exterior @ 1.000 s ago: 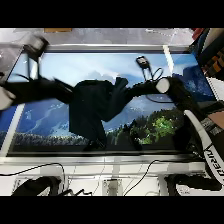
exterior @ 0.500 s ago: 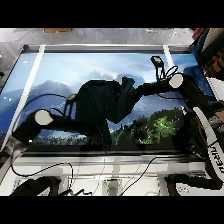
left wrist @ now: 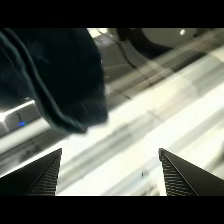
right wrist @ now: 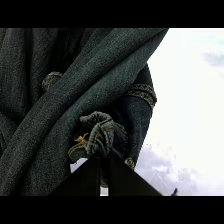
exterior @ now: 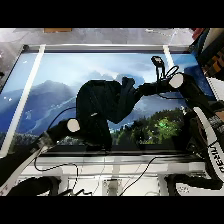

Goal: Fold the clothes and pants, and hang the long-sleeved shirts on hangers.

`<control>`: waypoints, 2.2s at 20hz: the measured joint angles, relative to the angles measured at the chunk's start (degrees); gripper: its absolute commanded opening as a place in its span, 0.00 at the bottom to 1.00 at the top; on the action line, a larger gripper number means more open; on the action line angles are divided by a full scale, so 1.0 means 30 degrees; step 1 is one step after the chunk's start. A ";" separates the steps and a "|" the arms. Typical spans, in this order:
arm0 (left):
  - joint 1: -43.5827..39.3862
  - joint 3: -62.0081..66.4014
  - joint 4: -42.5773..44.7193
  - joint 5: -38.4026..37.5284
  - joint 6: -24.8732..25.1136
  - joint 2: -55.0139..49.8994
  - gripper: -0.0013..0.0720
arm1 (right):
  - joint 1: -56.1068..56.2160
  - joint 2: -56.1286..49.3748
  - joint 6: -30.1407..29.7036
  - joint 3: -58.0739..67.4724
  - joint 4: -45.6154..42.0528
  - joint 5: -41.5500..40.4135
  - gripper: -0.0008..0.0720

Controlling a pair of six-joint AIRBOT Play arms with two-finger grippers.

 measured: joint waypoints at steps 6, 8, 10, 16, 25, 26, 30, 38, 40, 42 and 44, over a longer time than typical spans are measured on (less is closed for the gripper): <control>-0.0168 -0.0015 -0.0109 0.2732 -0.1945 -0.1872 0.40 | 0.0000 0.0007 -0.0007 0.0000 -0.0007 0.0000 0.04; -0.0168 0.0066 -0.0117 0.3468 -0.2237 -0.2084 0.06 | 0.0000 0.0007 -0.0007 0.0000 -0.0007 0.0000 0.04; -0.0022 0.0379 -0.0117 0.3927 -0.2288 -0.2186 0.06 | -0.0007 0.0007 -0.0007 0.0000 -0.0007 0.0000 0.05; 0.4473 0.3191 0.0058 0.3803 -0.0685 -0.1319 0.06 | -0.0823 0.0423 0.0452 0.0328 -0.0685 -0.1683 0.04; 1.7566 1.0601 -0.0051 0.2885 0.1275 0.0648 0.06 | -0.6841 0.1923 0.1610 0.4524 0.0226 -0.2572 0.04; 1.8491 1.1198 0.0022 0.3213 0.1333 0.0729 0.06 | -0.7344 0.2069 0.1668 0.4932 0.0350 -0.2674 0.04; 2.0830 1.2254 0.2011 0.2885 0.1399 0.0794 0.06 | -0.8867 0.2076 0.2288 0.5676 -0.1202 -0.0889 0.04; 2.1959 1.2611 0.9486 -0.2018 0.1319 -0.0153 0.06 | -1.0091 0.0036 0.2900 0.5880 -0.3847 0.7045 0.04; 2.1995 1.2626 0.9697 -0.2033 0.1326 -0.0284 0.06 | -1.0134 -0.0160 0.2754 0.5894 -0.3191 0.7235 0.04; 2.1988 1.2633 0.9202 -0.1217 0.1326 -0.0357 0.06 | -1.0127 -0.0291 0.2586 0.5909 -0.2157 0.6550 0.04; 2.1995 1.2641 0.7635 0.0248 0.1326 -0.0379 0.06 | -0.9981 -0.0335 0.2397 0.5967 -0.0845 0.5238 0.04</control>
